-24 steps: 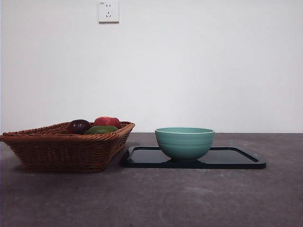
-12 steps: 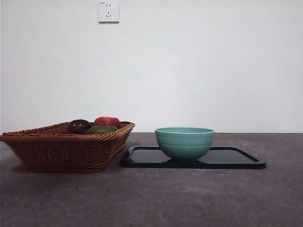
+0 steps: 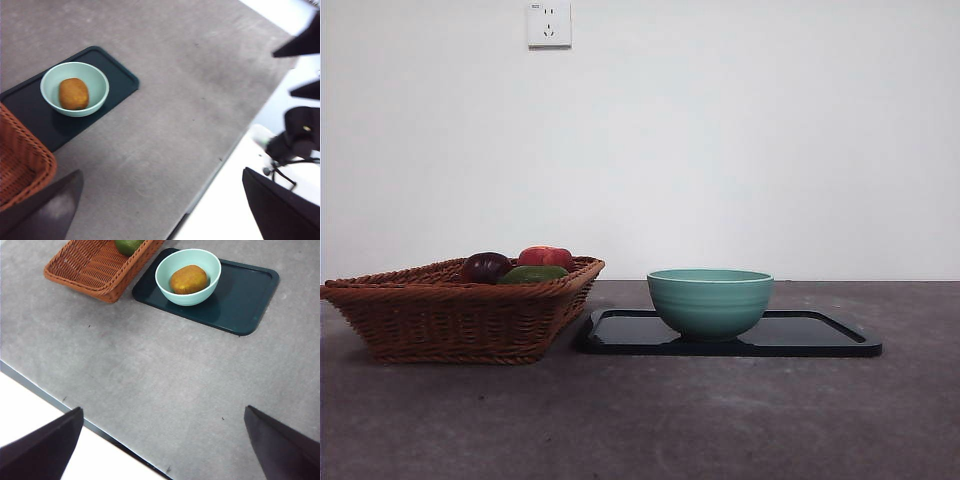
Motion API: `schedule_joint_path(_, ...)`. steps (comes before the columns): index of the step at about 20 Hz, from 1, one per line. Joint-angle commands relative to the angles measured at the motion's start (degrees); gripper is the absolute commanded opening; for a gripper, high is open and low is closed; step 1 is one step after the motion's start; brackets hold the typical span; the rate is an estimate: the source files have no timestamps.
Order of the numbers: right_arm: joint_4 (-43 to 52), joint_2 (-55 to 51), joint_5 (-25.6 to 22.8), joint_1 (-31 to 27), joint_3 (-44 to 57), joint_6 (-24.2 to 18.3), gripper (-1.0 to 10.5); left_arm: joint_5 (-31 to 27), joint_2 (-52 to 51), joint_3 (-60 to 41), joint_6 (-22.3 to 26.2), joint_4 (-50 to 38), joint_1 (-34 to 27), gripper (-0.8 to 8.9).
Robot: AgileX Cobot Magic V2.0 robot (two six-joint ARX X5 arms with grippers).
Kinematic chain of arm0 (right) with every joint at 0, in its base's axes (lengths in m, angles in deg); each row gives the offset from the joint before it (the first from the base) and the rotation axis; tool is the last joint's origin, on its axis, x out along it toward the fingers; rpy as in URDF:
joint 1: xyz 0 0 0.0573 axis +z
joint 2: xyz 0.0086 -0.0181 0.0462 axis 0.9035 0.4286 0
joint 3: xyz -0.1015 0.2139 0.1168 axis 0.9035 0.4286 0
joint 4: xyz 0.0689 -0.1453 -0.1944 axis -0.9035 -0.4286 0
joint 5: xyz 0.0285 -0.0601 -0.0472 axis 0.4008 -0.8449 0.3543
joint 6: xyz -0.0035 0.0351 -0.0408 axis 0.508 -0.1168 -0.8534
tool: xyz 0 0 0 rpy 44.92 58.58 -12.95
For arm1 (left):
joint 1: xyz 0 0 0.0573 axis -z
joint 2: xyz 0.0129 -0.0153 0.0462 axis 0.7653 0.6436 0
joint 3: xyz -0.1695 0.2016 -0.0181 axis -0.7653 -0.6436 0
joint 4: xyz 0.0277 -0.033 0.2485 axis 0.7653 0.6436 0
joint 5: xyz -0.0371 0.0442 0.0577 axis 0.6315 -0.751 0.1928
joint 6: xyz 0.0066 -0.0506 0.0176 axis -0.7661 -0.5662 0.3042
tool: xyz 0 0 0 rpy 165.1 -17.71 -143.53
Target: Pick up the wifruite, put it on the bowl, pick up the plate, put it on desk
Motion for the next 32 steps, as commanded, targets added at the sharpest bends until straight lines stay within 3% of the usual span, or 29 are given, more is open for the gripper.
schedule_joint_path(1,0.6,0.1,0.2,0.3,-0.5,1.1,5.1,0.0,9.0,8.4,0.8,2.9,-2.1,5.01)
schedule_joint_path(7,0.7,0.1,0.2,0.3,-0.5,1.1,5.1,0.0,30.1,24.8,5.2,11.2,-8.1,5.63)
schedule_joint_path(15,0.6,0.1,0.2,0.3,-0.5,1.1,5.1,0.0,57.9,47.0,13.1,17.7,-12.9,5.62)
schedule_joint_path(20,0.6,0.1,0.2,0.3,-0.5,1.1,5.1,0.0,67.8,48.8,18.2,13.0,-13.8,5.62)
schedule_joint_path(25,0.5,0.1,0.2,0.3,-0.5,1.1,5.1,0.0,72.0,48.8,18.4,7.2,-13.9,5.61)
schedule_joint_path(32,0.5,0.1,0.2,0.3,-0.5,1.1,5.1,0.0,75.4,48.8,17.7,5.3,-13.7,5.59)
